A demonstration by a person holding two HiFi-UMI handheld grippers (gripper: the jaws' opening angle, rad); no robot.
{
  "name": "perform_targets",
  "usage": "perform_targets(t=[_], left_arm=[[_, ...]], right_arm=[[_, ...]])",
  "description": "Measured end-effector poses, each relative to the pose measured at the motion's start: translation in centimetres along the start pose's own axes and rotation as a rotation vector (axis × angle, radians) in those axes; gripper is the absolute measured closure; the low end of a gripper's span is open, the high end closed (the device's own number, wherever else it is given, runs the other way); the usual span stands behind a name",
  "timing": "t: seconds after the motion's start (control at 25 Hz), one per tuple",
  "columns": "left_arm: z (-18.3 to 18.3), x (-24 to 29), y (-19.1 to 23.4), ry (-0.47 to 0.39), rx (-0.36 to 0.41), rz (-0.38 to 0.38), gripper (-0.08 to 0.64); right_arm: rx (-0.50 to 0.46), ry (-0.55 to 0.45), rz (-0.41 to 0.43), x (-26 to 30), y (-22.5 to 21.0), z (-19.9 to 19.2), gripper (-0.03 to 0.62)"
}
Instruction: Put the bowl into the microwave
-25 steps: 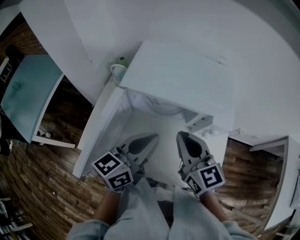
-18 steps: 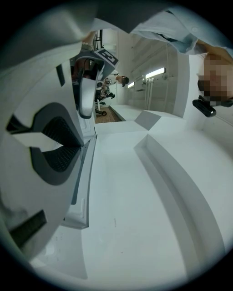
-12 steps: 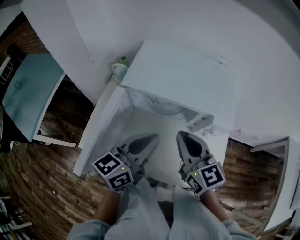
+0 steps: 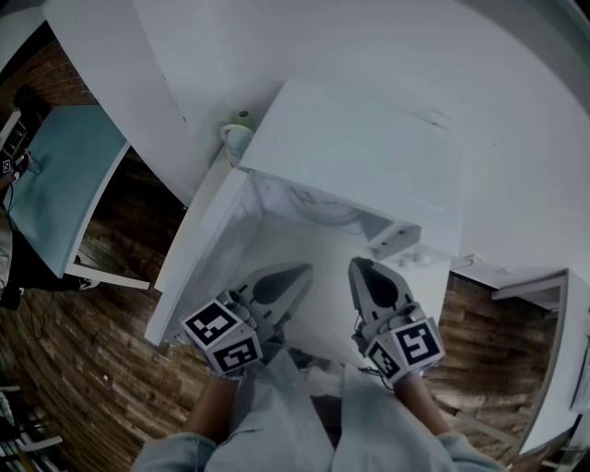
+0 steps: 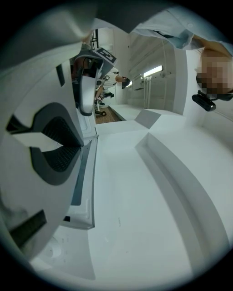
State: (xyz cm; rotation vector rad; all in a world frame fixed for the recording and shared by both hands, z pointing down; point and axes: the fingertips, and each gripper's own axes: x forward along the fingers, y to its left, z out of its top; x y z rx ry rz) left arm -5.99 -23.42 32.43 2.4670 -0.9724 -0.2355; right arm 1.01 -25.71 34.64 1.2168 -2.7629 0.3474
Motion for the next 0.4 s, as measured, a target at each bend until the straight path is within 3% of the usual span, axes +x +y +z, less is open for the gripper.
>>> perform_targets(t=[0.4], left_arm=[[0.07,-0.58,0.28,-0.009,0.000,0.023,0.561]], right_arm=[[0.006,0.008,0.003,0.07,0.34,-0.13,0.591]])
